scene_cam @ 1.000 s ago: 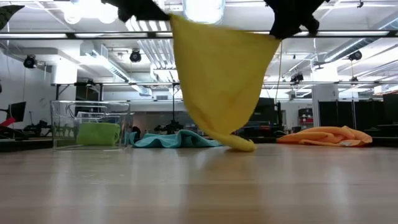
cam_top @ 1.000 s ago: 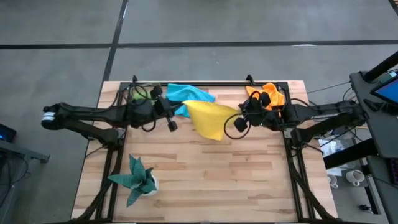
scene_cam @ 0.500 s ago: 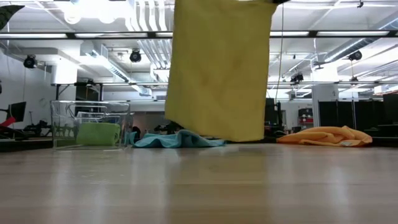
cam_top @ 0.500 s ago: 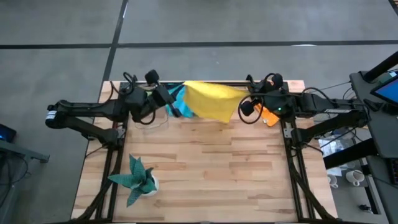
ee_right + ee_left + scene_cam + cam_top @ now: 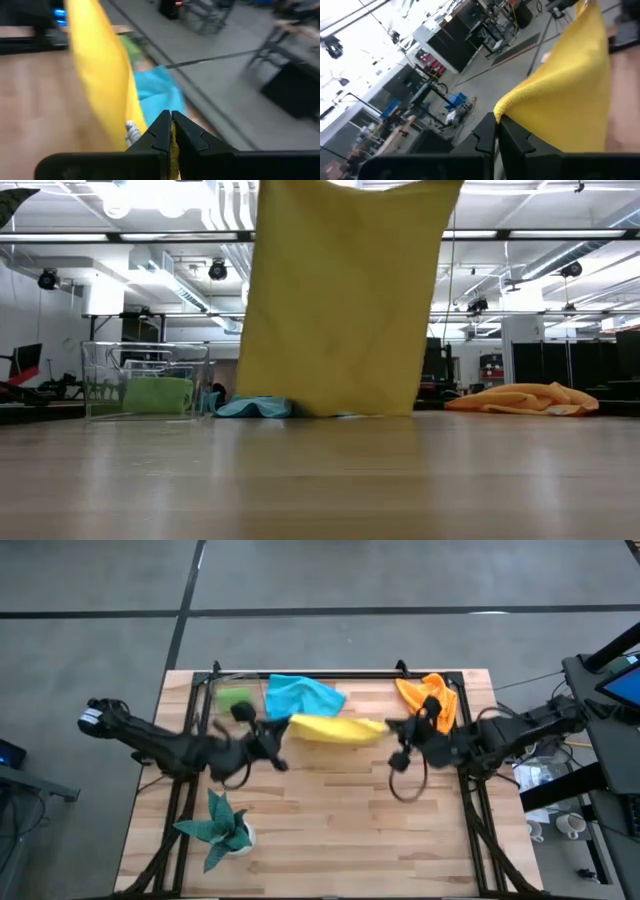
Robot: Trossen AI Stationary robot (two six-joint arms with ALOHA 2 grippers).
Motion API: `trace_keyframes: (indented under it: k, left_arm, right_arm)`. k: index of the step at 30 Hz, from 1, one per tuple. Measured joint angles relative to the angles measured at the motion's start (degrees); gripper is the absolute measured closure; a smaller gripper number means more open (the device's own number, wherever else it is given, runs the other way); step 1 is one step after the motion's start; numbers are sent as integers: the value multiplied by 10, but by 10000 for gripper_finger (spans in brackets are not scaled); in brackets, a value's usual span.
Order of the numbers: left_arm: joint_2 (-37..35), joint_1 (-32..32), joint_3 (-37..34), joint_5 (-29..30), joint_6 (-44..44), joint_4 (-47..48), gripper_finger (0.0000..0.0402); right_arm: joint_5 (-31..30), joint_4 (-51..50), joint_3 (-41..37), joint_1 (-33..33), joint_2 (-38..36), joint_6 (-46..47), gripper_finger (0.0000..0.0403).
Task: Roll microfiber towels into tight, uniform cylinder then place into a basket
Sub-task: Fold the yellow microfiber towel
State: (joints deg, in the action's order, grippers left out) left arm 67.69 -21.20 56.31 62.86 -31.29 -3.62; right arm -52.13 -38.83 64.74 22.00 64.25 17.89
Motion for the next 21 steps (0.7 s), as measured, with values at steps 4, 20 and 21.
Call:
trace_keyframes:
  k: [4, 20, 21]
  left_arm:
    - [8, -83, -46, 34, 104, 1, 401]
    - [162, -219, -150, -84, 553, -7, 401]
    - [172, -220, -148, -107, 566, -7, 401]
  right_arm:
    - [11, 1, -32, 76, 4, 82, 394]
    - [154, 18, -89, 252, 204, 432, 394]
    - [176, 18, -79, 254, 221, 437, 394]
